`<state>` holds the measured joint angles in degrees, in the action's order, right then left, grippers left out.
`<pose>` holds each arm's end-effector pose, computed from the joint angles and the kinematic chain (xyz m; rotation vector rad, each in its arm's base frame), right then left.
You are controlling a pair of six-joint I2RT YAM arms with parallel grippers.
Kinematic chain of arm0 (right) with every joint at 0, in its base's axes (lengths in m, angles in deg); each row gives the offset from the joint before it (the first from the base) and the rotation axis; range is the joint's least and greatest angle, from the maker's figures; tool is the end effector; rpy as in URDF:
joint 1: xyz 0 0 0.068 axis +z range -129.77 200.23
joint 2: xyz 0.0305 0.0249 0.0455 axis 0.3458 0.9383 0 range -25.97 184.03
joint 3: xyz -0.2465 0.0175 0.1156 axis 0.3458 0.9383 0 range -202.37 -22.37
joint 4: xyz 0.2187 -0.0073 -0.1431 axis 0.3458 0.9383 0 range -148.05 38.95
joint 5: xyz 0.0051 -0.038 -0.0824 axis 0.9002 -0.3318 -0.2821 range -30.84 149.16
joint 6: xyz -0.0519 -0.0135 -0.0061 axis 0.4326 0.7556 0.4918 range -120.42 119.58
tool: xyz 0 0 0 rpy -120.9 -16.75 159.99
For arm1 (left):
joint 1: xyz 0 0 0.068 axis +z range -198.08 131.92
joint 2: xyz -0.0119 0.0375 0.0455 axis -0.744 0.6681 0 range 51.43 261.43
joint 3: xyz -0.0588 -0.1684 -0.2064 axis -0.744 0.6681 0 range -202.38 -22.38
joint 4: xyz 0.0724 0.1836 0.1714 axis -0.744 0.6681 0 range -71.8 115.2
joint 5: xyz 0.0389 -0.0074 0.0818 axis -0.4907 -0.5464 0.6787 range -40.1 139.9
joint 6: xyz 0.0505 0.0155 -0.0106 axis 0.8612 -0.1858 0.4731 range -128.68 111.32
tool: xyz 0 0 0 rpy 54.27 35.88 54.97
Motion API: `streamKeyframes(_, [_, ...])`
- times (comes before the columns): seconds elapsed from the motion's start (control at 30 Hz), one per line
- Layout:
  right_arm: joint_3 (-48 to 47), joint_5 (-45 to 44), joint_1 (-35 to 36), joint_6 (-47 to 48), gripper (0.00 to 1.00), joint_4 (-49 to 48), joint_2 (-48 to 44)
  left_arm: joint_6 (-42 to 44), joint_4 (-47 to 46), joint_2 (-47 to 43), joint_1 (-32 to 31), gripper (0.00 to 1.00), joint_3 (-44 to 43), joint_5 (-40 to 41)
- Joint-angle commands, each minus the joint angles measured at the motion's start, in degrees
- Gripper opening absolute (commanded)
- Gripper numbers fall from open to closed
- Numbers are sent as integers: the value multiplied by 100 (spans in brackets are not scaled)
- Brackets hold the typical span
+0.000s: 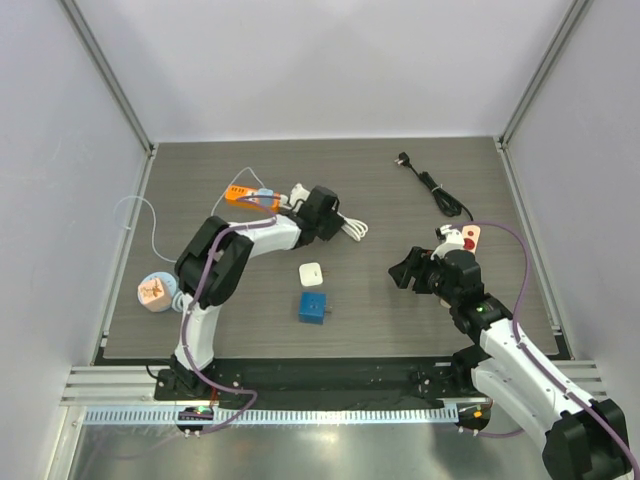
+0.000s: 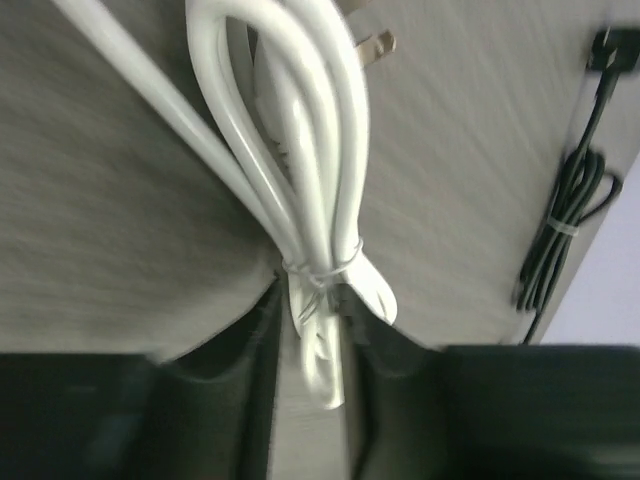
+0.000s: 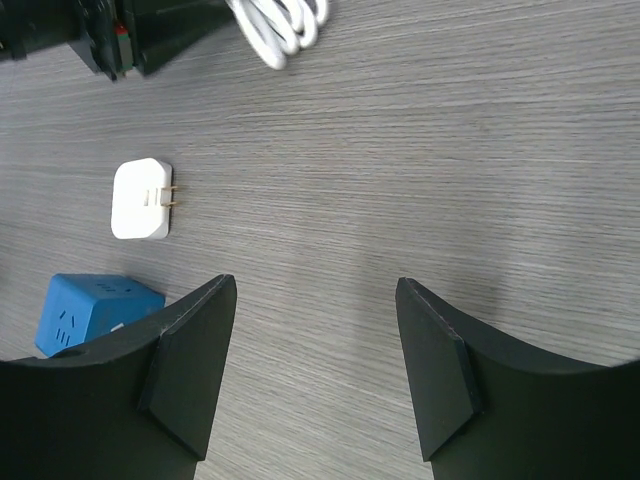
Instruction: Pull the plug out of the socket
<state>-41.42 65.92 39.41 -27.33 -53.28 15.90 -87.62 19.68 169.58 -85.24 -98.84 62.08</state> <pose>0.1587 0.0596 0.1993 0.0668 2.1056 0.6136 0.3605 -0.2638 0.1538 -0.9721 2.2323 -0.7564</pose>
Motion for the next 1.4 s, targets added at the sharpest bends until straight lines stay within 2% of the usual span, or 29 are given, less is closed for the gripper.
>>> streamKeyframes(0.0, [-73,-132,24,46,70,-161,-21,185,-341,-257,-185,35,18,-321])
streamKeyframes(0.03, [-73,-140,24,46,70,-161,-3,325,-341,-257,-264,44,-26,-383])
streamKeyframes(0.1, [-64,-132,24,55,71,-152,14,440,-332,-362,-308,53,-26,-480])
streamKeyframes(0.13, [-64,-123,24,38,71,-152,-3,484,-332,-406,-326,62,9,-593])
streamKeyframes(0.27, [-55,-140,24,37,70,-161,41,1027,-254,-836,-326,76,53,-770])
streamKeyframes(0.33, [-64,-149,24,37,71,-161,58,1414,61,-1195,-326,77,-26,-718])
streamKeyframes(0.47, [-55,-140,24,37,70,-170,85,2294,1386,-1926,-317,80,-202,98])
streamKeyframes(0.5, [-55,-140,24,29,70,-161,76,2504,1704,-2049,-309,81,-272,526])
streamKeyframes(0.53, [-46,-140,24,29,71,-170,85,2506,2064,-2137,-230,81,-342,687])
streamKeyframes(0.57, [-46,-140,24,37,70,-187,76,2410,2850,-2269,-169,81,-430,880])
streamKeyframes(0.6, [-38,-149,24,29,70,-196,93,2218,3171,-2313,-11,84,-552,1100])
streamKeyframes(0.7, [-38,-140,24,29,70,-196,67,1813,4209,-2367,392,84,-789,1461])
streamKeyframes(0.77, [-38,-140,24,29,70,-179,41,1803,4692,-2201,613,84,-966,1453])
streamKeyframes(0.83, [-29,-132,25,29,70,-187,-12,1925,4844,-2060,825,84,-1203,1479])
streamKeyframes(1.03, [-38,-105,24,37,70,-196,23,2084,4941,-1393,913,85,-1888,1788])
streamKeyframes(1.23, [-38,-123,24,37,70,-179,6,1795,5125,-576,922,87,-2530,2103])
streamKeyframes(1.37, [-38,-105,42,37,71,-188,41,1434,5809,57,974,86,-3215,2244])
